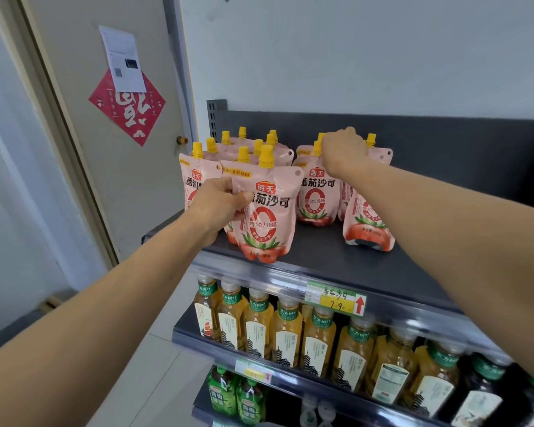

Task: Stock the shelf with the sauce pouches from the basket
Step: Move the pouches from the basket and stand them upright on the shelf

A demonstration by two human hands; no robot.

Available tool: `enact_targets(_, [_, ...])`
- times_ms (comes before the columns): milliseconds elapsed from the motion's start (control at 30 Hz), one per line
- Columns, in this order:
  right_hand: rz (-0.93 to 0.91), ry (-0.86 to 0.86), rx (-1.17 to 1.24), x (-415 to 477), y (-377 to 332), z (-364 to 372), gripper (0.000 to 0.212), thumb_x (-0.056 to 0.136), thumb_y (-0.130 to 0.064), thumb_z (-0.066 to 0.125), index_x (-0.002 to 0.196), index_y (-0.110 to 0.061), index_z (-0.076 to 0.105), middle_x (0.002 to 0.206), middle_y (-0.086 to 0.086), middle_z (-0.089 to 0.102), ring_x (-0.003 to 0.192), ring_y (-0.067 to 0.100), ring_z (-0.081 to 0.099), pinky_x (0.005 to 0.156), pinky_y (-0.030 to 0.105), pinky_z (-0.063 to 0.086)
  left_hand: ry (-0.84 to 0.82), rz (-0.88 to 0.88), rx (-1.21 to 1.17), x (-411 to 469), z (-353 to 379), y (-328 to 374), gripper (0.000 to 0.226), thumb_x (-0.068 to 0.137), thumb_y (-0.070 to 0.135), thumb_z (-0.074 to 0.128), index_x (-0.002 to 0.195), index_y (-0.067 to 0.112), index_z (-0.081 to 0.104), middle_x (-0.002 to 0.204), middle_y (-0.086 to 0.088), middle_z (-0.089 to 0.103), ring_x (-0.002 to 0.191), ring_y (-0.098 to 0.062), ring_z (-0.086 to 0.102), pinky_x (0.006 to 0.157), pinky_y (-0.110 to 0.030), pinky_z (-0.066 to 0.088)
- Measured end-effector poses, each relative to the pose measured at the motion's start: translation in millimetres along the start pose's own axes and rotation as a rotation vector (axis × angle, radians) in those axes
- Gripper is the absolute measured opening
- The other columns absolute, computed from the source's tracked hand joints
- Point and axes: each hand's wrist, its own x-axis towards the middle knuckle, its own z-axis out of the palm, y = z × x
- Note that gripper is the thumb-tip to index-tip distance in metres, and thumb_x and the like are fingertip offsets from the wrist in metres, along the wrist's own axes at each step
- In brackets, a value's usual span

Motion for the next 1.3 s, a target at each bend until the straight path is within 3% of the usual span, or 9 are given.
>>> enact_targets(233, [0.004, 0.012, 0.163, 1.0, 4.2, 3.1, 0.011, 0.085, 0.006, 0.054, 0.09, 0.001, 0.062, 0.096, 0.02, 0.065, 0.089, 0.035, 0.063, 0.066, 0.033, 0.044, -0.012, -0.016, -0.001, 3.2, 15.8, 0.6, 0.014, 0.089, 0.005, 0.056, 0.084, 0.016, 0.064, 0.089, 0.001, 0.067, 0.085, -0.014, 0.061, 0.063, -0.021, 0.05])
enact_targets(433, [0.017, -0.003, 0.249, 2.4, 11.7, 3.0, 0.008, 0.086, 0.004, 0.055, 0.085, -0.002, 0.059, 0.099, 0.021, 0.065, 0.091, 0.036, 0.063, 0.071, 0.036, 0.048, -0.001, -0.032, 0.019, 8.3, 35.5, 6.1, 0.007, 0.09, 0.006, 0.056, 0.088, 0.008, 0.063, 0.087, -0.003, 0.066, 0.079, -0.013, 0.06, 0.059, -0.02, 0.049])
enact_targets(567, [0.028, -0.027, 0.301, 2.5, 24.6, 8.6, 0.023, 0.085, 0.005, 0.057, 0.108, 0.003, 0.064, 0.109, 0.019, 0.065, 0.098, 0.033, 0.063, 0.083, 0.039, 0.052, -0.001, -0.052, 0.029, 11.5, 50.4, 5.7, 0.014, 0.09, 0.005, 0.055, 0.102, 0.003, 0.062, 0.098, -0.008, 0.064, 0.087, -0.017, 0.06, 0.061, -0.02, 0.05])
enact_targets(733, [0.046, -0.063, 0.371, 0.1, 40.6, 9.3, 0.032, 0.085, 0.003, 0.06, 0.116, -0.003, 0.063, 0.117, 0.016, 0.064, 0.106, 0.031, 0.06, 0.087, 0.037, 0.05, -0.003, -0.095, 0.019, 18.8, 68.9, 0.5, 0.02, 0.092, 0.003, 0.051, 0.109, 0.005, 0.062, 0.103, -0.008, 0.065, 0.084, -0.015, 0.06, 0.06, -0.021, 0.049])
enact_targets(800, [0.051, -0.065, 0.4, -1.3, 43.4, 9.2, 0.032, 0.086, 0.0, 0.061, 0.118, -0.004, 0.063, 0.119, 0.016, 0.064, 0.108, 0.031, 0.059, 0.089, 0.037, 0.05, 0.012, -0.105, 0.042, 25.1, 75.3, -0.1, 0.022, 0.093, 0.003, 0.049, 0.112, 0.003, 0.061, 0.109, -0.012, 0.065, 0.09, -0.02, 0.059, 0.065, -0.026, 0.053])
enact_targets(933, [0.064, -0.038, 0.466, -2.9, 45.1, 8.9, 0.028, 0.088, -0.004, 0.06, 0.116, -0.002, 0.065, 0.118, 0.016, 0.065, 0.107, 0.031, 0.06, 0.09, 0.036, 0.049, 0.064, -0.106, 0.118, 38.2, 88.6, 0.8, 0.025, 0.093, 0.002, 0.046, 0.114, 0.002, 0.06, 0.114, -0.015, 0.065, 0.096, -0.026, 0.061, 0.088, -0.043, 0.054])
enact_targets(1300, [0.055, 0.005, 0.523, -7.8, 49.0, 13.0, 0.027, 0.09, -0.001, 0.055, 0.115, -0.003, 0.065, 0.12, 0.015, 0.064, 0.107, 0.029, 0.06, 0.091, 0.034, 0.048, 0.159, -0.074, 0.366, 62.2, 109.6, 2.0, 0.028, 0.088, -0.005, 0.048, 0.115, -0.002, 0.058, 0.118, -0.018, 0.063, 0.108, -0.031, 0.06, 0.089, -0.037, 0.052])
